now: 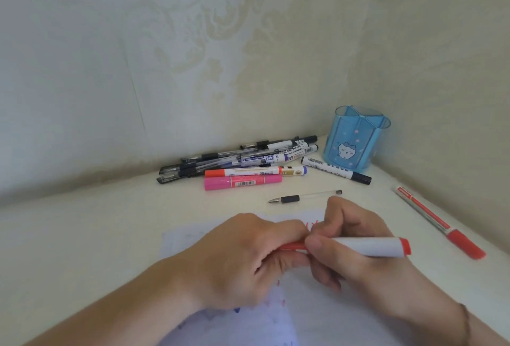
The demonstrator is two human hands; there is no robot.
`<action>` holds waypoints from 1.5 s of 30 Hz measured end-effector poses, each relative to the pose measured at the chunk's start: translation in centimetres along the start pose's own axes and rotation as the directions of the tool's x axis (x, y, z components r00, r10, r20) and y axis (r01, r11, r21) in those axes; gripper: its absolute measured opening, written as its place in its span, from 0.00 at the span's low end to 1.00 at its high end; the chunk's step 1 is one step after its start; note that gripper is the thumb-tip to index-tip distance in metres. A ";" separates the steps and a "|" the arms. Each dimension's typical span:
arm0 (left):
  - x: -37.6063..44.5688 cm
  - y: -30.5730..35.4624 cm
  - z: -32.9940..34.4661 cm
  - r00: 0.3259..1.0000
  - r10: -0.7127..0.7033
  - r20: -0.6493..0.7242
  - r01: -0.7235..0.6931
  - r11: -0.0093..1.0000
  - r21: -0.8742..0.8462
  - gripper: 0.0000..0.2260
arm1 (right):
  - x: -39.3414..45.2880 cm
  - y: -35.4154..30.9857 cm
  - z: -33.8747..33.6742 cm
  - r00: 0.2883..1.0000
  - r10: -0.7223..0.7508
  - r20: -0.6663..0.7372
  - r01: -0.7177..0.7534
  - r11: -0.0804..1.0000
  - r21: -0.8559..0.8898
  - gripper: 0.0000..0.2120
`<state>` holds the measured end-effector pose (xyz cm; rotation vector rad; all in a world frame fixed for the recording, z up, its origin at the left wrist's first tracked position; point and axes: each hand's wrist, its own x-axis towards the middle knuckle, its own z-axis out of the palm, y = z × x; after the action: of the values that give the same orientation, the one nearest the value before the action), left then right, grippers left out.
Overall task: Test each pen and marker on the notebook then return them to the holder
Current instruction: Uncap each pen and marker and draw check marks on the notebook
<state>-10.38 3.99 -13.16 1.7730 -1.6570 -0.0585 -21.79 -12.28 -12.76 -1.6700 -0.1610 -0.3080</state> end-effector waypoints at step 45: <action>0.0 -2.2 0.7 0.969 -0.142 -0.204 0.155 0.987 0.052 0.10 | 1.4 0.5 -2.3 0.926 0.148 -0.346 -0.158 0.987 0.000 0.16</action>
<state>-8.78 3.50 -14.80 1.8856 -1.3971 0.1056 -20.55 -14.75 -12.64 -1.6183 0.2374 -0.4811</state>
